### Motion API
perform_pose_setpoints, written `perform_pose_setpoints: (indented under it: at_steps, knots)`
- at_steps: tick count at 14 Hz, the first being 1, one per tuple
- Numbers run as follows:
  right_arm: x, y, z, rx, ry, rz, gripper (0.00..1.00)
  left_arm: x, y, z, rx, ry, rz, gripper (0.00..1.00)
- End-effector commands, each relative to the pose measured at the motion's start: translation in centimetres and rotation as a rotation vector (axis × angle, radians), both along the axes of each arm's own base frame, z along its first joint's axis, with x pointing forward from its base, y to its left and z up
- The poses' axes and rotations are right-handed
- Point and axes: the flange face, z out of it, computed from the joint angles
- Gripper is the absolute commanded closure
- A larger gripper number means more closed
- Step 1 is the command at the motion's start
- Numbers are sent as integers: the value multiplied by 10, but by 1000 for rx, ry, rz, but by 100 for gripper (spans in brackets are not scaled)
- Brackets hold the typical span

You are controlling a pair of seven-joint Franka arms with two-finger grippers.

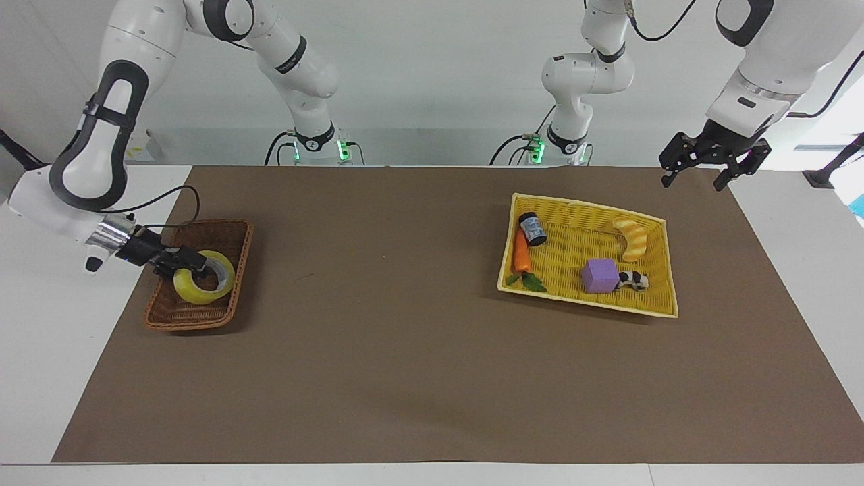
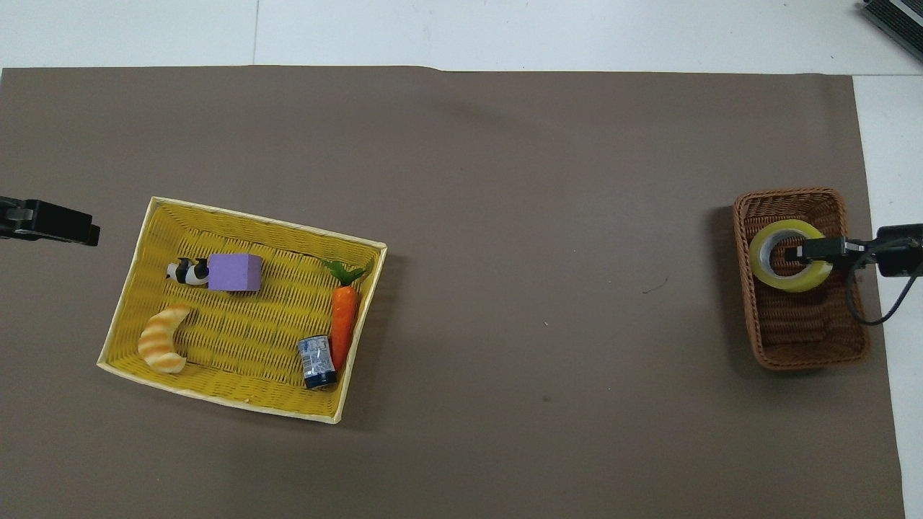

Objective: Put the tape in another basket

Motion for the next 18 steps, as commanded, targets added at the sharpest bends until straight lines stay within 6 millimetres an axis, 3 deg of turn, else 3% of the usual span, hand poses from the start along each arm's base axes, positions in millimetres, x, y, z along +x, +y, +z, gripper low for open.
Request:
perform_pose_setpoints:
  at_steps: [1,4,7,10,12,18]
  knots:
    - [-8,3,6,-22,-14,15,0,0,0,7,-13,-10,-8,0]
    - [0,0,19,12,-49,2,0,0,1,7,-13,-10,-5,0]
    - [20,-1,58,-49,-115,13,0,0,1,7,-13,-10,-7,0]
    - [39,36,120,-261,-172,121,0,0,1,7,-13,-10,-7,0]
    - [45,68,151,-385,-174,148,0,0,1,7,-13,-10,-7,0]
    - [53,128,200,-553,-224,200,0,0,1,7,-13,-10,-7,0]
